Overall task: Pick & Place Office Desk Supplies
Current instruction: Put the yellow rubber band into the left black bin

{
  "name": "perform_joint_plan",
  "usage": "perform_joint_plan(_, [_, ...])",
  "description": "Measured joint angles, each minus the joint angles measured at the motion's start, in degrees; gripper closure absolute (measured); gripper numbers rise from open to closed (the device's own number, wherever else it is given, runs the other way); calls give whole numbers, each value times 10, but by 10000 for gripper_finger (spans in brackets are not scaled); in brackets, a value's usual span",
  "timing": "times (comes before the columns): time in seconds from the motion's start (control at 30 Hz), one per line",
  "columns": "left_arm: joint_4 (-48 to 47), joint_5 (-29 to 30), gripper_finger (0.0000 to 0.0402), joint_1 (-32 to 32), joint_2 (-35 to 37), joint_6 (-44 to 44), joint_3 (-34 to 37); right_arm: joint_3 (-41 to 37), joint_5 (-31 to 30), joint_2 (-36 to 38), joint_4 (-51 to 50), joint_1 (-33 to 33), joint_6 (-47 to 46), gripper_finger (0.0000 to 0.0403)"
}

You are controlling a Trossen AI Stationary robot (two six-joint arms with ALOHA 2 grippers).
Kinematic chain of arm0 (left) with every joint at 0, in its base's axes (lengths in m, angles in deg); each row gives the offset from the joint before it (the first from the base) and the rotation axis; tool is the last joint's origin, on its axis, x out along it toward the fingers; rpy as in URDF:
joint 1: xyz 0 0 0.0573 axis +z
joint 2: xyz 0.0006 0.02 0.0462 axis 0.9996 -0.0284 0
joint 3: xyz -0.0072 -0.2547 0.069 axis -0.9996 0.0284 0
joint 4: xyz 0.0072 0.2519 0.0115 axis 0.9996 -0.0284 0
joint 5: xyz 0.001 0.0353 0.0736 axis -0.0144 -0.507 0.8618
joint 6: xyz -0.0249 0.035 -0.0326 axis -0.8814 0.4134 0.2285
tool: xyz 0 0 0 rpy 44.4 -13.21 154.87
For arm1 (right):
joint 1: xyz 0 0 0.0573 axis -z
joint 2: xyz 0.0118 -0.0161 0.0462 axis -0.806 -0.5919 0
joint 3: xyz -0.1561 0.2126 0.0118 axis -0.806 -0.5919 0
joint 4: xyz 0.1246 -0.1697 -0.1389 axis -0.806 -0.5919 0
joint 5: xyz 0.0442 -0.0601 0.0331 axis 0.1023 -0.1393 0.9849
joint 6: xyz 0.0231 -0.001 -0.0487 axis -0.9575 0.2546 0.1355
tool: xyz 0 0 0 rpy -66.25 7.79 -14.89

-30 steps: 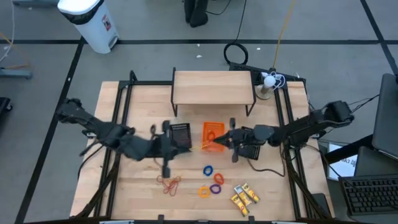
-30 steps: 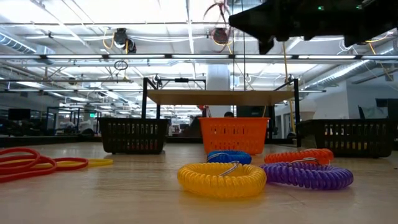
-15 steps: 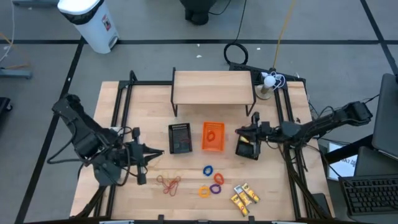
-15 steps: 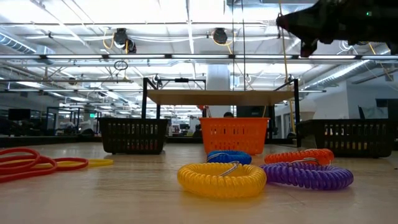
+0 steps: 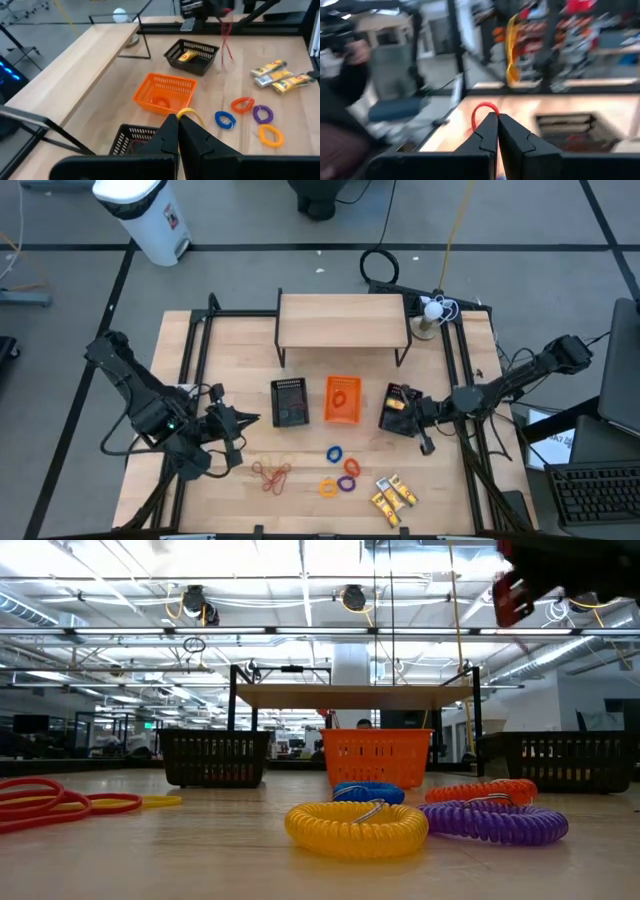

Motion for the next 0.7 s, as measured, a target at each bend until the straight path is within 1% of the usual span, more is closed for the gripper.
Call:
perform_joint_plan(0.1, [0, -9, 401, 19, 2, 0, 13, 0, 2, -18, -27, -21, -19, 403])
perform_joint_plan(0.23, [3, -15, 401, 54, 2, 6, 25, 0, 1, -63, -21, -30, -32, 403])
perform_joint_plan(0.4, [12, -58, 401, 110, 2, 9, 51, 0, 3, -119, -1, -30, -32, 402])
perform_joint_plan(0.47, [16, -69, 401, 130, 2, 15, 60, 0, 3, -133, -2, -30, -32, 395])
perform_joint_plan(0.57, [51, -100, 401, 165, 2, 40, 79, 0, 3, -143, -1, -30, -32, 365])
perform_joint_plan(0.7, [104, -160, 401, 210, 2, 80, 110, 0, 3, -145, 0, -29, -32, 295])
